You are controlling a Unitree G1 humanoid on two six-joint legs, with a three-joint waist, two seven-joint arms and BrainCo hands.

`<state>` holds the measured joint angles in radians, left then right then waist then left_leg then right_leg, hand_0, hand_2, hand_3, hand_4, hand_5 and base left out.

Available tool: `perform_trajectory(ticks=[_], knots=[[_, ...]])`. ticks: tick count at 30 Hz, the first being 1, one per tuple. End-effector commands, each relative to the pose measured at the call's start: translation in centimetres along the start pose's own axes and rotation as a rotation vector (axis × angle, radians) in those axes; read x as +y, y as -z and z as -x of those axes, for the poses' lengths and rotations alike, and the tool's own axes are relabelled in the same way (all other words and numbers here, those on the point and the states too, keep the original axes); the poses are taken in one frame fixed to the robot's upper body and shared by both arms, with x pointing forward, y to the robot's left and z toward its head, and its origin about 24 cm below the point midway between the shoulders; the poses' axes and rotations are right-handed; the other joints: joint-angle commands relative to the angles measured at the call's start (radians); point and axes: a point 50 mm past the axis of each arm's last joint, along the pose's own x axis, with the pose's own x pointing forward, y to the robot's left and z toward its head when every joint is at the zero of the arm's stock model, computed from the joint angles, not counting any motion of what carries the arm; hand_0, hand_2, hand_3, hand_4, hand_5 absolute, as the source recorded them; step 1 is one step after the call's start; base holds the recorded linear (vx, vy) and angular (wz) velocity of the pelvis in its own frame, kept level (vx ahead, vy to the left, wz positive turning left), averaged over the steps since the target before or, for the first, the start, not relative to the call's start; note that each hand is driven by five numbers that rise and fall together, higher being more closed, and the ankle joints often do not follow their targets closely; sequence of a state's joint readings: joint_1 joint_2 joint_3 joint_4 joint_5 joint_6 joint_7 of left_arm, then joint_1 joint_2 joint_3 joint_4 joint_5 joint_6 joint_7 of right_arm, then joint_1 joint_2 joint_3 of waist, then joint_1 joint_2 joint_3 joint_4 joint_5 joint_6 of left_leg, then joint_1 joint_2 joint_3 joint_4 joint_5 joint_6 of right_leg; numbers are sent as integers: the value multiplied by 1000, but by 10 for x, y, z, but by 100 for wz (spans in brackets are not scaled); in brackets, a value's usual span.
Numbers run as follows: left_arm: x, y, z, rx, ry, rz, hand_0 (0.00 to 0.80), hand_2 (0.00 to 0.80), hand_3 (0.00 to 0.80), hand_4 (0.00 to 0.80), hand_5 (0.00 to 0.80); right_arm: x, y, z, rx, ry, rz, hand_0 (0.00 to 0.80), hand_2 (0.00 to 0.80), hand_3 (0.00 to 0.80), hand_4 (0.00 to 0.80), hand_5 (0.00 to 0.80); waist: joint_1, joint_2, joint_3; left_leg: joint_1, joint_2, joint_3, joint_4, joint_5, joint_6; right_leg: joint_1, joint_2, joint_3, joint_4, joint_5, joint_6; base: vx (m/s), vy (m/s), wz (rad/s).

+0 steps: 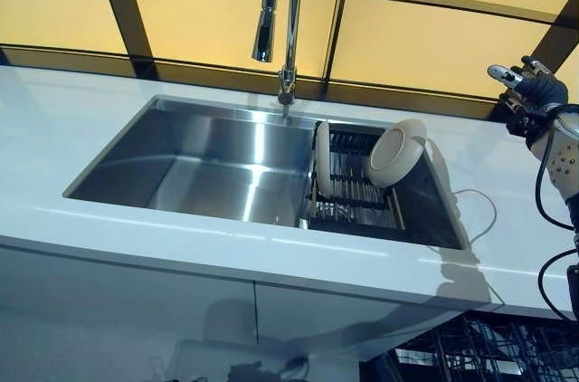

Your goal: Take plates into dishwasher

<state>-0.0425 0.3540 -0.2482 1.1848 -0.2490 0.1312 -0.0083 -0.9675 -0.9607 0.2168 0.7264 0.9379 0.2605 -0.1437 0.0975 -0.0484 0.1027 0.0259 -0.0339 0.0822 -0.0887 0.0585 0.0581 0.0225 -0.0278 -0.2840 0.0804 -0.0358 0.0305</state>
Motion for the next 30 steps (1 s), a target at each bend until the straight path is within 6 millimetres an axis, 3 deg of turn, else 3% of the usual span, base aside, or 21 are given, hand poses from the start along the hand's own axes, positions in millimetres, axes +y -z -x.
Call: perform_trajectory(ticks=[1,3,6,10,19,30], knots=[[17,-2,1,-8,-43,-44,0,0,0,0,0,7,-42,1,-150,-4,16,0,0,0,0,0,-5,-1,34,31,-5,30,10,-65,-11,-47,-91,-16,205,-13,28,10,30,-26],[20,-6,2,-16,-50,16,0,0,0,0,0,12,-41,-1,-142,-9,27,0,0,0,0,0,-2,20,54,44,16,50,1,-72,-21,-55,-82,-7,84,13,24,10,-49,-34],[28,-14,3,-9,-81,43,0,0,0,0,0,10,-41,1,-122,13,30,0,0,0,0,0,0,4,41,11,16,50,1,-78,-20,-9,-51,2,-70,34,38,53,-207,-14],[22,-2,2,16,-59,11,0,0,0,0,0,-2,-44,1,-100,27,43,0,0,0,0,0,-2,-11,18,4,11,39,1,-83,-32,29,-35,5,-160,59,41,115,-116,3],[6,19,2,27,-8,-19,0,0,0,0,0,-6,-38,-1,-61,32,35,0,0,0,0,0,6,-12,9,12,12,37,1,-94,-44,45,-41,-22,-168,46,45,78,-37,8],[7,20,2,29,-12,-26,0,0,0,0,0,20,-38,-2,-59,-48,37,0,0,0,0,0,6,-11,48,-18,13,22,1,-86,-47,12,-40,-10,-168,54,46,15,-5,1]])
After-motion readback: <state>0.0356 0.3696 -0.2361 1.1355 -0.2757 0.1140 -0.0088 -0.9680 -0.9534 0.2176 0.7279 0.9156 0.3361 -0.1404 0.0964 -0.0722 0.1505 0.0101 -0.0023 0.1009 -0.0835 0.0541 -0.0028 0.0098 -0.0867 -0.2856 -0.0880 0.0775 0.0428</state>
